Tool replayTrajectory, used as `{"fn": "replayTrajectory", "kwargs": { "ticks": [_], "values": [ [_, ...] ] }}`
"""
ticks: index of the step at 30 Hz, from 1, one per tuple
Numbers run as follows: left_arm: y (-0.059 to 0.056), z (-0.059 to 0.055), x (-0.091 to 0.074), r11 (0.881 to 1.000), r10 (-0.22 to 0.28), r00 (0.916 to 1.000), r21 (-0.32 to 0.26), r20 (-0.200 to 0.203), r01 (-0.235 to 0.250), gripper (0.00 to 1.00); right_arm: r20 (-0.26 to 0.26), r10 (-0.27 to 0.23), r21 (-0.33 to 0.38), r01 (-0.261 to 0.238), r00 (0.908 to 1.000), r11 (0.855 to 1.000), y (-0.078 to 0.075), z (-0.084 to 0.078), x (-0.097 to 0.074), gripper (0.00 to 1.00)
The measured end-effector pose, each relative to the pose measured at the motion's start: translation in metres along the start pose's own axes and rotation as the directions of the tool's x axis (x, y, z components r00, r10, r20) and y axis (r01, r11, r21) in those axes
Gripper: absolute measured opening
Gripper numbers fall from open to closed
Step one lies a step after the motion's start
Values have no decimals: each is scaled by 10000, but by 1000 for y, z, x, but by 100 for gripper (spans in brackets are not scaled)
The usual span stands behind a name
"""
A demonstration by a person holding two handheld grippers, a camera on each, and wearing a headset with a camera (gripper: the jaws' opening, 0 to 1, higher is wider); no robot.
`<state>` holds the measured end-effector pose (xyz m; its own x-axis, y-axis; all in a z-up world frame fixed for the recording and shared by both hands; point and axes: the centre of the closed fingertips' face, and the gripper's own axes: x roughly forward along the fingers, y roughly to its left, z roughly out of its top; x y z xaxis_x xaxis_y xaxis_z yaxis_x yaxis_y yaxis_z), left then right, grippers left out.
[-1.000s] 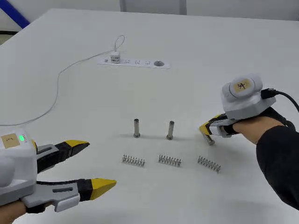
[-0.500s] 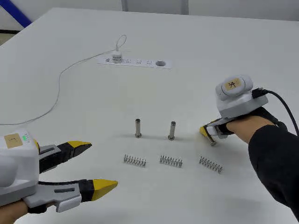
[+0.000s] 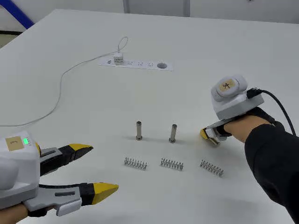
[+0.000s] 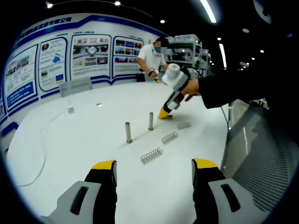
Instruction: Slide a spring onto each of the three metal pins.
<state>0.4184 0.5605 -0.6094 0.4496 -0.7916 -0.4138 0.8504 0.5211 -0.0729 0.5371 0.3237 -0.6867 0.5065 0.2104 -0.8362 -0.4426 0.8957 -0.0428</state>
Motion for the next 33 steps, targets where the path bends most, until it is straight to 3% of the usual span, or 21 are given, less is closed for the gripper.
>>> {"fn": "replayTrajectory", "kwargs": {
  "ticks": [8, 9, 20, 33],
  "values": [
    [0, 2, -1, 10000, 29, 10000, 65, 25, -29, 66, 302, 13, 215, -20, 9995, 9998, -4, -1, -3, 8],
    [0, 2, -2, 10000, 37, 10000, 68, 44, -37, 66, 543, 51, 277, -67, 9985, 9996, -4, 2, -7, 8],
    [0, 4, -1, 9999, 36, 10000, 136, 69, -37, 65, 1226, 113, 245, -144, 9924, 9996, 1, 3, -36, 9],
    [-2, 6, -1, 9998, 5, 10000, 194, 80, -6, 65, 1756, 87, 205, -125, 9844, 9997, 7, 3, -50, 9]
  ]
}}
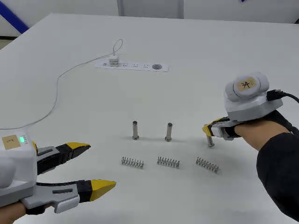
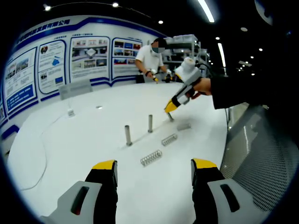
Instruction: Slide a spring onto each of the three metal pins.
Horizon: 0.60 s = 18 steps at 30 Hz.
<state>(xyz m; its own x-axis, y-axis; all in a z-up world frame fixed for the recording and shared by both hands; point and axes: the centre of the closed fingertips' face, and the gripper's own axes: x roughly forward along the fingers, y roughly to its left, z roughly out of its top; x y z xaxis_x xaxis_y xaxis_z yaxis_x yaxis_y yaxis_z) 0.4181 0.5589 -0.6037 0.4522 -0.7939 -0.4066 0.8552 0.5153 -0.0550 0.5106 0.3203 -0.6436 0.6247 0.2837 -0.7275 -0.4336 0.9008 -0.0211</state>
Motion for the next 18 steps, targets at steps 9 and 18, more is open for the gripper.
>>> {"fn": "replayTrajectory", "kwargs": {
  "ticks": [9, 18],
  "values": [
    [0, 1, 0, 10000, 24, 10000, -8, 43, -24, 65, 215, 41, -98, -39, 9998, 9999, 0, 0, 0, 9],
    [0, 1, 0, 10000, -5, 10000, 9, 33, 5, 65, 295, 99, -113, -96, 9995, 9999, 0, -2, -3, 9]
  ]
}}
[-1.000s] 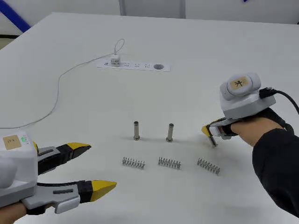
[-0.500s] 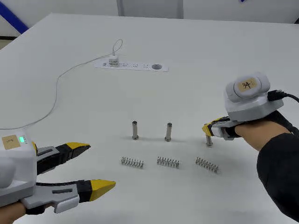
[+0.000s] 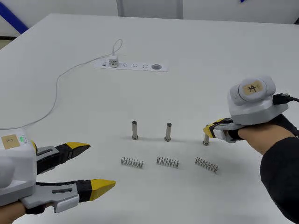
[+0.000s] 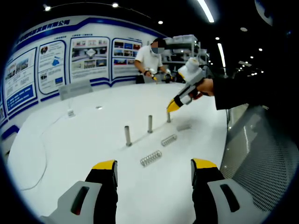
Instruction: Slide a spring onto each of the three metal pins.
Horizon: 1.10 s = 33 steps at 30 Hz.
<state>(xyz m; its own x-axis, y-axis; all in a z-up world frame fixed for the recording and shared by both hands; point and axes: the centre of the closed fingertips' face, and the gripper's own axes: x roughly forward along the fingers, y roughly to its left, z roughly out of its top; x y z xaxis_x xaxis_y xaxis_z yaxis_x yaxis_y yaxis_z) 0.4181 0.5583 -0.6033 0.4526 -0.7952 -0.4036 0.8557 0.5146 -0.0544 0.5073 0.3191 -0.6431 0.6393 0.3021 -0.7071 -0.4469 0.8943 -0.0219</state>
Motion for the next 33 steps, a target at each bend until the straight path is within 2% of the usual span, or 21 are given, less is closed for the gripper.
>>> {"fn": "replayTrajectory", "kwargs": {
  "ticks": [9, 12, 18, 22, 27, 33],
  "values": [
    [-2, 1, 0, 10000, -40, 10000, 63, -31, 41, 65, 31, 101, -96, -101, 9999, 9999, 1, -1, -2, 9],
    [-3, 1, 0, 9999, -100, 9999, 136, -67, 101, 64, 77, 156, -124, -155, 9998, 9998, 2, 0, -2, 13],
    [-5, 3, 2, 9985, -319, 9992, 440, -226, 329, 63, 114, 201, -165, -199, 9997, 9997, 4, 1, -4, 16],
    [-10, 9, 7, 9953, -616, 9977, 724, -299, 637, 61, 216, 162, -224, -158, 9996, 9996, 3, 1, -9, 17],
    [-20, 14, 17, 9832, -1229, 9904, 1281, -630, 1301, 59, 280, 121, -248, -114, 9995, 9996, 1, -2, -15, 19],
    [-21, 14, 33, 9679, -1681, 9809, 1720, -982, 1831, 57, 374, 93, -69, -91, 9993, 9999, 1, -6, -24, 20]
  ]
}}
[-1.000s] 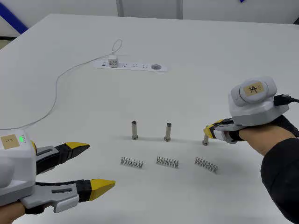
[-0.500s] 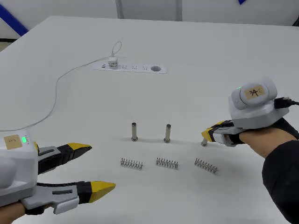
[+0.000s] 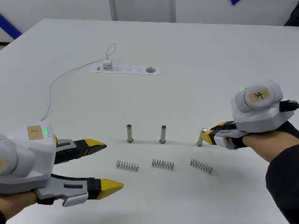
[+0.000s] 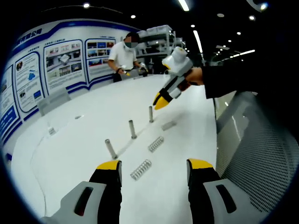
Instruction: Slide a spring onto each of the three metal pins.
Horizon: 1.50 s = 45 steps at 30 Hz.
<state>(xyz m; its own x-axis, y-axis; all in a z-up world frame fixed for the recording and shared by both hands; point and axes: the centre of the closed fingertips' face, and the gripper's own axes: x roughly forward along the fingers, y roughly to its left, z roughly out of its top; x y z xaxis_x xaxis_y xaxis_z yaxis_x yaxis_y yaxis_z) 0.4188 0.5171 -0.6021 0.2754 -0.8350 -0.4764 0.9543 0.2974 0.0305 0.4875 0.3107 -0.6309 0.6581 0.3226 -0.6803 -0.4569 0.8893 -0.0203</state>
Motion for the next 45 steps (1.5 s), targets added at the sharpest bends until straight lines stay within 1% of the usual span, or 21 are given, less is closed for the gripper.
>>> {"fn": "replayTrajectory", "kwargs": {
  "ticks": [5, 9, 11, 15, 18, 22, 28, 31, 32, 36, 38, 45],
  "values": [
    [5, -12, 14, 9989, -418, 9976, 174, -544, 428, 55, 61, -37, 109, 37, 10000, 9999, 1, -5, -7, 21],
    [9, -25, 24, 9964, -749, 9917, 317, -1047, 786, 52, 121, -125, 210, 122, 9998, 9997, -2, -8, -13, 21],
    [13, -31, 28, 9953, -800, 9885, 446, -1284, 863, 50, 162, -137, 274, 133, 9998, 9995, -1, -9, -15, 21],
    [16, -37, 35, 9927, -992, 9826, 528, -1567, 1087, 47, 217, -117, 402, 108, 9997, 9991, 2, -11, -19, 21],
    [18, -43, 41, 9902, -1076, 9771, 686, -1836, 1219, 45, 241, -149, 413, 139, 9996, 9991, 5, -13, -23, 21],
    [20, -48, 46, 9887, -1091, 9741, 800, -1981, 1270, 39, 305, -150, 466, 136, 9994, 9988, 8, -14, -26, 21],
    [25, -60, 50, 9863, -1013, 9662, 1029, -2371, 1286, 30, 338, -140, 452, 124, 9993, 9989, 10, -14, -27, 21],
    [26, -63, 51, 9852, -1090, 9634, 1026, -2449, 1376, 26, 369, -117, 462, 100, 9992, 9989, 11, -14, -28, 21],
    [25, -62, 52, 9849, -1107, 9646, 1033, -2394, 1387, 24, 376, -117, 448, 101, 9992, 9989, 10, -13, -28, 21],
    [30, -63, 53, 9856, -948, 9660, 1137, -2407, 1251, 14, 410, -99, 438, 81, 9991, 9990, 11, -13, -29, 21],
    [30, -63, 52, 9858, -930, 9664, 1143, -2396, 1232, 12, 429, -104, 426, 86, 9990, 9991, 11, -13, -30, 21],
    [26, -64, 51, 9863, -910, 9679, 1129, -2344, 1201, 11, 503, -26, 332, 9, 9987, 9994, 15, -10, -32, 21]
  ]
}}
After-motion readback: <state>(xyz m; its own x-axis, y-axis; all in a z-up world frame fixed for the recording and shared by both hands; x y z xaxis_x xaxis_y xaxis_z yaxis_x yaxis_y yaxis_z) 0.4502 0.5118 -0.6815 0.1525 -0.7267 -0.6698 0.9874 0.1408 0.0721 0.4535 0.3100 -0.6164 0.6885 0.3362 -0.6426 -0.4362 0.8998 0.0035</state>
